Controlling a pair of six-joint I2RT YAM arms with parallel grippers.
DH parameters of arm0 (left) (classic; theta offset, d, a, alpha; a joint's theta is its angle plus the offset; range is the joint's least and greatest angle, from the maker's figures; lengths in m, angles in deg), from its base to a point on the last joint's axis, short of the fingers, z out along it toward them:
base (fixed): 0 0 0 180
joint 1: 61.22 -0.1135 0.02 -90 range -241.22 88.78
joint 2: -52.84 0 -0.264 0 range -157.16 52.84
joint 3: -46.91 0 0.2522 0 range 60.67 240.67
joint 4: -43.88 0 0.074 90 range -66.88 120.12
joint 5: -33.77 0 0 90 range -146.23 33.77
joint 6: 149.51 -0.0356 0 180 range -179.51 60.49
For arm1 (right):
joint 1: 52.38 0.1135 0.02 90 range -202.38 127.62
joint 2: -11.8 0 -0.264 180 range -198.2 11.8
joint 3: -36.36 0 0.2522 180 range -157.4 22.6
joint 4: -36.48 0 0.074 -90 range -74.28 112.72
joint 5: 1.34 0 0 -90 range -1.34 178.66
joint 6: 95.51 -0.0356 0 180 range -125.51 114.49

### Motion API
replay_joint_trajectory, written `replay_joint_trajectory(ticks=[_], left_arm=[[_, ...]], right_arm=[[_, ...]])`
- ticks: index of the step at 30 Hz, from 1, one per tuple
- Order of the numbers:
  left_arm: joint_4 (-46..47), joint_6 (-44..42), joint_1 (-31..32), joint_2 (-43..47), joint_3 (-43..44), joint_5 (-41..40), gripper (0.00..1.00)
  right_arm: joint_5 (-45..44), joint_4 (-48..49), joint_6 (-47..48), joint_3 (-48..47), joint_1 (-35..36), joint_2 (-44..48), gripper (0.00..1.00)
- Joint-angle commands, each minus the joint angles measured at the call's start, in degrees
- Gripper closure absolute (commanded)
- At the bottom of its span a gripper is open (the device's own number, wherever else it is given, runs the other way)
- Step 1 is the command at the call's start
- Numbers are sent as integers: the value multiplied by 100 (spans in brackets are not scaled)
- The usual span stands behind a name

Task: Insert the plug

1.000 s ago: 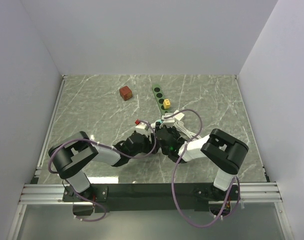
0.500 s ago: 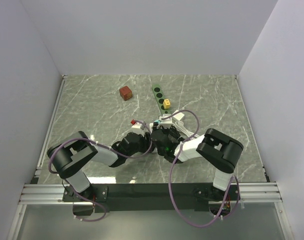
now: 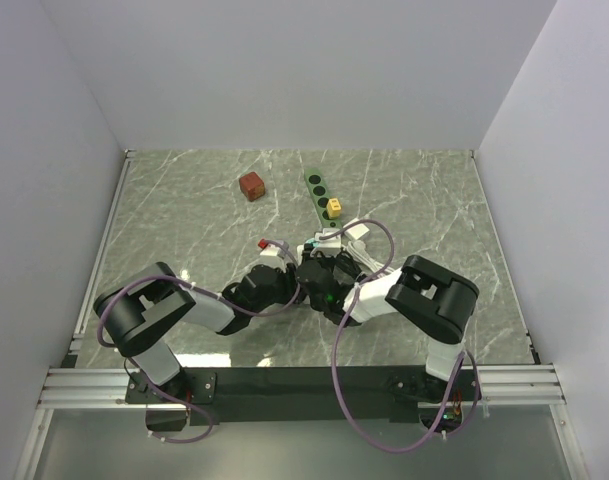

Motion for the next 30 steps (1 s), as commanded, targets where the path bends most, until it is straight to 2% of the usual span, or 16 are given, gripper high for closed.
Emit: replay_joint_trajectory(ticks=[1, 10, 12, 13, 15, 18, 19, 21, 23, 24, 30], left_arm=[[-689, -230, -67, -201, -76, -132, 52], [-689, -247, -76, -218, -76, -123, 52], [-698, -247, -76, -192, -76, -105, 52], [-698, -256, -84, -183, -84, -105, 52], [-680, -256, -76, -122, -111, -114, 52], [-662, -265, -76, -34, -155, -123, 51], [-662, -282, -76, 19, -164, -123, 51], [-645, -283, -76, 54, -190, -132, 51], [-645, -291, -76, 125, -216, -141, 51], [-636, -300, -84, 142, -242, -158, 51], [-627, -300, -76, 335, -348, -237, 51]], right_arm=[[2040, -2020, -485, 444, 592, -811, 100], [1891, -2222, -634, 602, 671, -153, 100], [1865, -2135, -582, 611, 680, -21, 92], [1873, -2100, -556, 619, 671, 102, 82], [1795, -2012, -485, 602, 671, 217, 72], [1610, -1968, -380, 549, 671, 393, 61], [1532, -1993, -362, 523, 671, 445, 51], [1321, -2064, -310, 435, 671, 481, 46], [1136, -2099, -266, 391, 654, 560, 39], [1074, -2108, -274, 391, 645, 586, 32], [731, -1950, -186, 715, 618, 1366, 30]])
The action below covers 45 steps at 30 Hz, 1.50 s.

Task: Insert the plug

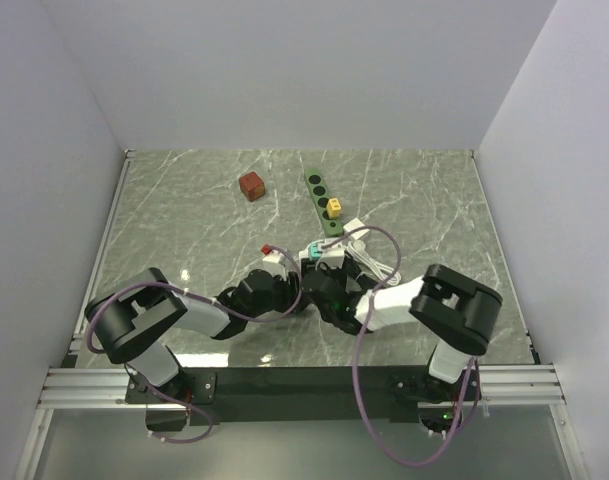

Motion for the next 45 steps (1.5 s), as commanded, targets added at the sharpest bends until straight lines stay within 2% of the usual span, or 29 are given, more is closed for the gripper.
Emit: replay_joint_trajectory(ticks=[1, 8, 13, 17, 26, 33, 36, 37, 38, 40, 45], left_arm=[[-490, -187, -194, 54, -108, -913, 51], [-560, -187, -203, 335, -222, -1079, 51], [-586, -186, -203, 564, -328, -1168, 51], [-587, -187, -203, 520, -301, -1133, 51], [-481, -221, -211, 406, -275, -992, 51], [-367, -397, -211, 388, -205, -922, 48], [-314, -450, -211, 467, -196, -843, 39], [-314, -441, -211, 484, -196, -843, 25], [-349, -450, -203, 519, -187, -860, 22], [-366, -459, -203, 616, -196, -895, 15], [-664, -520, -229, 1108, -187, -1123, 8]], right_arm=[[357, -601, 129, 501, 439, 653, 30], [111, -592, 506, 898, 430, 1866, 29], [409, -224, 770, 1231, 115, 2482, 29], [734, -126, 928, 1039, -105, 2457, 29], [1464, -13, 1008, 230, -615, 1710, 32], [1833, 32, 1148, 46, -1203, 1875, 32], [1991, -56, 1280, -51, -1467, 1964, 32], [2044, -65, 1324, -86, -1660, 1973, 32], [2149, -65, 1350, -86, -1775, 1990, 32], [2272, -100, 1420, -113, -2099, 1964, 32], [2808, -276, 1526, -218, -2777, 1745, 30]])
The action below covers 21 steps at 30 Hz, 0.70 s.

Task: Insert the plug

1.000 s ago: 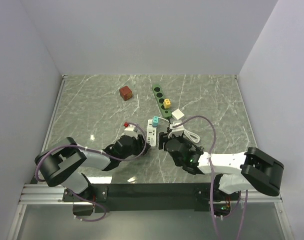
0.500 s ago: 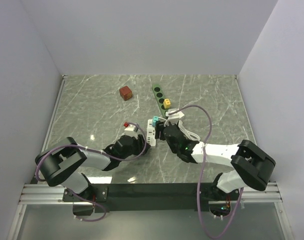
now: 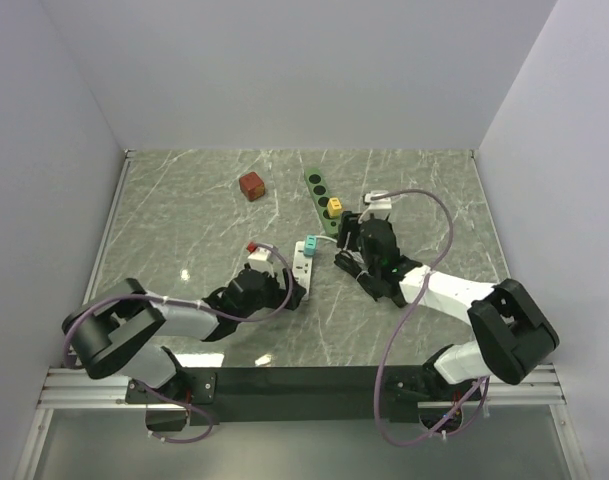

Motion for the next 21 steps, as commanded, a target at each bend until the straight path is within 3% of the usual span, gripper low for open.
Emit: replay_joint_trajectory(ticks=[1, 7, 14, 21], left_arm=[[-208, -162, -52, 483, 71, -267, 6], [-428, -258, -254, 1178, -43, -328, 1], [-446, -312, -1782, 1688, 44, 101, 1], [-673, -548, -2574, 1460, 703, 549, 1]], right_arm=[[507, -79, 202, -290, -452, -91, 29], [1033, -377, 264, -448, -988, -241, 28], [1483, -896, 254, -1045, -1217, -979, 28], [1773, -1274, 167, -1291, -1314, -1190, 27]])
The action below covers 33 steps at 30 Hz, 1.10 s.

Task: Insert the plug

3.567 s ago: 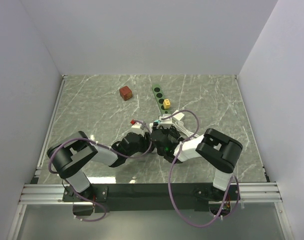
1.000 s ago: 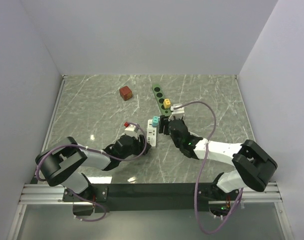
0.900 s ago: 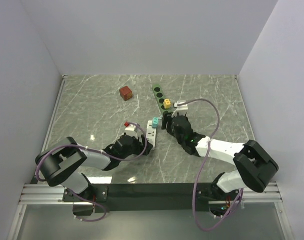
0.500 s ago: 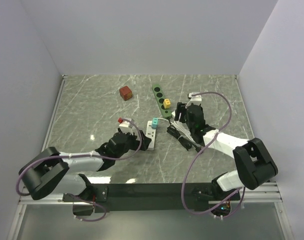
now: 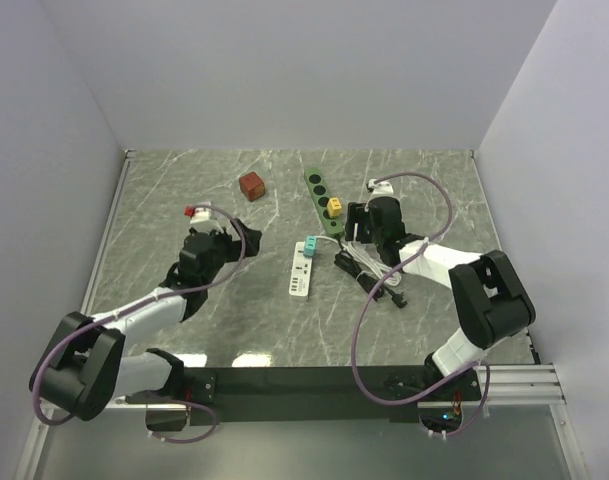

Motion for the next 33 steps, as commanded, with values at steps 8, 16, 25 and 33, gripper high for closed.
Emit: replay_joint_trajectory(ticks=[8, 16, 25, 33], left_arm=[[-128, -475, -960, -527, 1519, 1115, 1], [126, -248, -1769, -668, 1477, 2046, 1], [258, -239, -1945, -299, 1151, 2029, 1], [311, -221, -2016, -281, 1090, 2188, 0]], right_arm=[[89, -798, -120, -716, -86, -371, 19], [-229, -1368, -199, -1323, -94, -933, 16], [-132, -2099, -278, -1895, -94, -1365, 11], [228, -2556, -463, -1869, -209, -1453, 8]])
